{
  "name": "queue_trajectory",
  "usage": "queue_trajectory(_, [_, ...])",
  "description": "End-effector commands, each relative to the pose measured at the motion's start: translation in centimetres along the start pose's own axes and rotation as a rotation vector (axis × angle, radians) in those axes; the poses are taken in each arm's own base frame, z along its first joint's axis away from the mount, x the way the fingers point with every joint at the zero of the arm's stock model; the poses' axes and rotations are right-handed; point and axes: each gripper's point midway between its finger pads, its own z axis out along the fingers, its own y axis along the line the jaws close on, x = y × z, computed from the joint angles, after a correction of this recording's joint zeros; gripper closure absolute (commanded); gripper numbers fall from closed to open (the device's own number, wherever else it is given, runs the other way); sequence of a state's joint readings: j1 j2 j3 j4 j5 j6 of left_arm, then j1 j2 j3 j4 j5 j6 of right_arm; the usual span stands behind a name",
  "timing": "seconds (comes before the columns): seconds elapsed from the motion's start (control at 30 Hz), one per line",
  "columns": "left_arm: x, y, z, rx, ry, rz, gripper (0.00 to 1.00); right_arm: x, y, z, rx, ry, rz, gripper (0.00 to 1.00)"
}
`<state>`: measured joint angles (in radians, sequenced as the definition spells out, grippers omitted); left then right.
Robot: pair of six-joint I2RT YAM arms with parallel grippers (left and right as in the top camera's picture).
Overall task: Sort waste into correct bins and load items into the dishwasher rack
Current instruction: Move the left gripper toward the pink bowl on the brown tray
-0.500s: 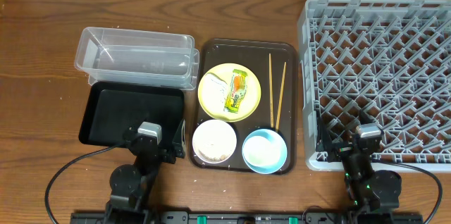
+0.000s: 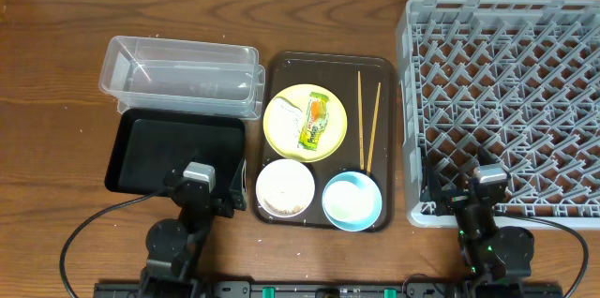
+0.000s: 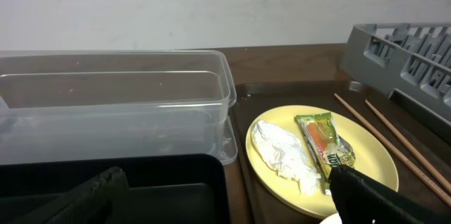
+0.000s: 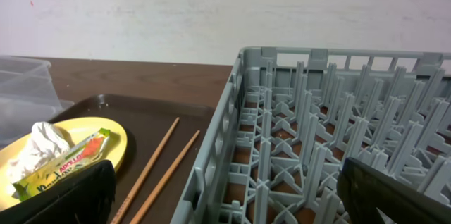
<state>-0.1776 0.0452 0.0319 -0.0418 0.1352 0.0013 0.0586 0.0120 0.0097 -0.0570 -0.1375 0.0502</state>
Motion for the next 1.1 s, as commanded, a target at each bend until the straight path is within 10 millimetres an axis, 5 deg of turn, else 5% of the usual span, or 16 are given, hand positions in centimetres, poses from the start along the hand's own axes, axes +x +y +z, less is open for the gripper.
queue_trajectory(0.0, [1.3, 0.2, 0.2, -0.005, 0.025, 0.011, 0.06, -0.4, -0.5, 0.0, 0.025, -0.019, -0.008, 0.01])
queue_trajectory(0.13, [1.4, -0.1, 0.2, 0.014, 0.029, 0.004, 0.06, -0.3, -0.5, 0.0, 0.02, -0.017, -0.006, 0.01])
queue_trajectory(0.37, [0.6, -2.1, 0.1, 0.126, 0.001, -0.017, 0.06, -1.7, 3.2, -0.4, -0.196, -0.061, 0.097, 0.01])
queue_trajectory(0.67, [-11.3, -3.9, -3.0, 0.216, -0.281, -0.095, 0.06, -9.4, 4.9, -2.7, -0.262, -0.133, 0.023, 0.01])
queue_trajectory(0.87, [-15.4, -4.5, -2.9, 0.203, -0.059, -0.16, 0.06, -13.8, 4.1, -2.3, -0.186, 0.067, 0.038, 0.01])
queue_trajectory(1.07, [-15.8, -6.8, -0.9, 0.299, 0.297, -0.258, 0.06, -13.5, 3.5, 0.5, -0.152, 0.42, 0.114, 0.01])
